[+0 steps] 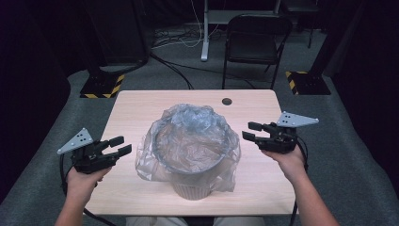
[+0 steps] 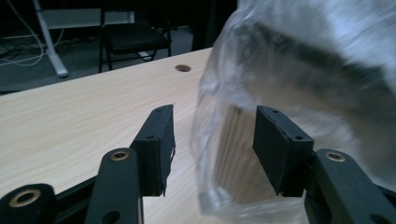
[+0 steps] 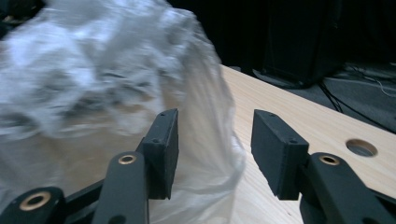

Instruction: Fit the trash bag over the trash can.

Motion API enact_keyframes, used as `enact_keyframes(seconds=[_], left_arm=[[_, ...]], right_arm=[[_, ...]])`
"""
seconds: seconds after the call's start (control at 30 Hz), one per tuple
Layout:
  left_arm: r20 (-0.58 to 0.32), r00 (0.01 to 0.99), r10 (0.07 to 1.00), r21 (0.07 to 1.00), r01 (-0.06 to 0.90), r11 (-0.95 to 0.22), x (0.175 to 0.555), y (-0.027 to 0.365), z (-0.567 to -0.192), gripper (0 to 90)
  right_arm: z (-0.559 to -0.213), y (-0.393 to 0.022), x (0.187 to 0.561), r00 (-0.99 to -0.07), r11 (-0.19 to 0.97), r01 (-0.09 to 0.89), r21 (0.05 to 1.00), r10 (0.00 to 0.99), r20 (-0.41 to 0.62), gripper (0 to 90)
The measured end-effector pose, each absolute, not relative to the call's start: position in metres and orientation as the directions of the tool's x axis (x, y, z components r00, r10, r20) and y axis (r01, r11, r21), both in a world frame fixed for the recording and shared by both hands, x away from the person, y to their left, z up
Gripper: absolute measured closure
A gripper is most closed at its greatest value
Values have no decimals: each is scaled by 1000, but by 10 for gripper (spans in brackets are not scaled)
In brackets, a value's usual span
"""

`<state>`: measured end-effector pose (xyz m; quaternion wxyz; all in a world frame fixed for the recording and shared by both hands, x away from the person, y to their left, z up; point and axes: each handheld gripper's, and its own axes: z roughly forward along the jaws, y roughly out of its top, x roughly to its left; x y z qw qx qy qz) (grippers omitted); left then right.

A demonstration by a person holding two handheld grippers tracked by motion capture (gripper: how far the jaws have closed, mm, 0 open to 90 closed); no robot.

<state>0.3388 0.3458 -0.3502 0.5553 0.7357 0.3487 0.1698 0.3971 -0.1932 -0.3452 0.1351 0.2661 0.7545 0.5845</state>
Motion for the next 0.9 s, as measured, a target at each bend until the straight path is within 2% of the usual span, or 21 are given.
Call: enact_keyframes(seconds=[0.2, 0.37, 0.5, 0.63, 0.7, 0.9], left_arm=[[-130, 716, 685, 926, 335, -174, 345, 326, -345, 436], [-166, 729, 664, 913, 368, -176, 357, 317, -353, 440], [-183, 756, 629, 906, 379, -191, 361, 312, -357, 579], [-153, 781, 606, 899, 364, -242, 361, 305, -361, 809], [-112, 790, 603, 893, 346, -288, 359, 301, -363, 894], [-99, 775, 625, 888, 352, -296, 356, 305, -368, 900]], right_arm=[[-343, -189, 384, -857, 194, 210, 958, 508, 85, 461], [-348, -190, 382, -879, 191, 203, 960, 467, 93, 433], [-353, -190, 381, -899, 184, 200, 962, 425, 106, 419], [-357, -186, 378, -911, 180, 191, 965, 398, 106, 415], [-357, -185, 377, -911, 189, 189, 964, 401, 100, 415], [-356, -183, 375, -912, 191, 185, 964, 398, 96, 417]])
